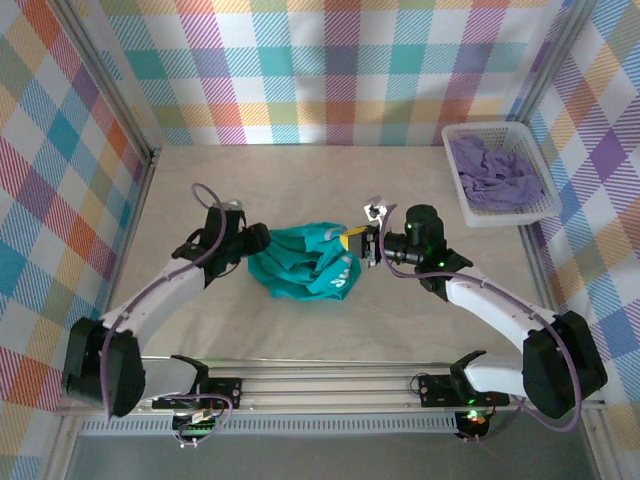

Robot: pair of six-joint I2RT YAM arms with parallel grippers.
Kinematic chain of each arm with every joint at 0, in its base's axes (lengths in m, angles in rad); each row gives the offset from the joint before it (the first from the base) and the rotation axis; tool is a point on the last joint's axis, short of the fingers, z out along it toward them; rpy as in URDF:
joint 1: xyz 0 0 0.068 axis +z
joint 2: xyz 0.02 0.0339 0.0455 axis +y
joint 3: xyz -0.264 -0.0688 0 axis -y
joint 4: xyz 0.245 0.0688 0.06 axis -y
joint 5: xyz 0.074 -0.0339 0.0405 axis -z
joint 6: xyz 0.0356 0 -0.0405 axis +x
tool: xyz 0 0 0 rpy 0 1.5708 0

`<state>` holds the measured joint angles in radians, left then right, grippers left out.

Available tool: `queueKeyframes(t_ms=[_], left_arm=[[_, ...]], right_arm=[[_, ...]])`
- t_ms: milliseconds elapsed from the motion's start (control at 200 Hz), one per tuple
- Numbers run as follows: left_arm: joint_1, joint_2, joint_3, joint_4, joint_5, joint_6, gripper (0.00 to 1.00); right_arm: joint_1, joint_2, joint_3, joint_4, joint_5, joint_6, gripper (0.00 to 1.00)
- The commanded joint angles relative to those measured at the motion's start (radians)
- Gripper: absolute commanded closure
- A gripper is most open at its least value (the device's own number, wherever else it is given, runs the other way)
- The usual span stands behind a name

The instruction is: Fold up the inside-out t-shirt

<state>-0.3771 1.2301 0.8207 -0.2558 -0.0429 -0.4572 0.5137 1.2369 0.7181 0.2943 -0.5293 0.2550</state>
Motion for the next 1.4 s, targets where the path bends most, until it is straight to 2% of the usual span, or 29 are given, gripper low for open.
queueKeyframes(t_ms=[0, 100, 190, 435, 550, 785, 840, 990, 1090, 1190, 1315, 1395], left_arm=[[-0.093, -0.098, -0.025, -0.067, -0.019, 0.011, 0.37], [-0.163, -0.097, -0.043, -0.043, 0.070, -0.021, 0.36], [-0.201, -0.052, -0.036, -0.031, 0.080, -0.025, 0.36], [-0.207, 0.090, 0.002, 0.050, 0.149, -0.005, 0.38], [-0.207, 0.136, 0.013, 0.079, 0.150, 0.005, 0.50], [-0.204, 0.180, 0.051, 0.087, 0.096, 0.039, 0.85], [-0.199, 0.164, 0.058, 0.084, 0.075, 0.050, 0.91], [-0.175, 0.029, 0.091, 0.076, 0.078, 0.085, 0.99], [-0.129, -0.129, 0.108, 0.108, 0.155, 0.079, 1.00], [-0.040, -0.266, 0.118, 0.166, 0.265, -0.011, 1.00], [0.043, -0.319, 0.175, 0.179, 0.365, -0.105, 1.00], [0.063, -0.316, 0.227, 0.148, 0.379, -0.120, 1.00]], right_arm=[[0.002, 0.011, 0.041, 0.052, -0.019, 0.022, 1.00], [0.002, 0.018, 0.045, 0.051, -0.016, 0.021, 1.00], [0.002, 0.024, 0.047, 0.059, -0.023, 0.022, 1.00], [0.002, 0.012, 0.047, 0.047, -0.027, 0.024, 1.00], [0.001, 0.000, 0.040, 0.038, -0.019, 0.020, 1.00], [0.002, -0.031, 0.038, -0.009, 0.005, -0.016, 1.00], [0.002, -0.042, 0.042, -0.032, 0.023, -0.038, 1.00], [-0.001, -0.101, 0.082, -0.144, 0.112, -0.131, 1.00], [-0.020, -0.164, 0.122, -0.210, 0.194, -0.172, 1.00], [-0.029, -0.207, 0.175, -0.255, 0.224, -0.205, 1.00], [-0.028, -0.208, 0.238, -0.297, 0.189, -0.245, 1.00], [-0.029, -0.210, 0.286, -0.343, 0.191, -0.281, 1.00]])
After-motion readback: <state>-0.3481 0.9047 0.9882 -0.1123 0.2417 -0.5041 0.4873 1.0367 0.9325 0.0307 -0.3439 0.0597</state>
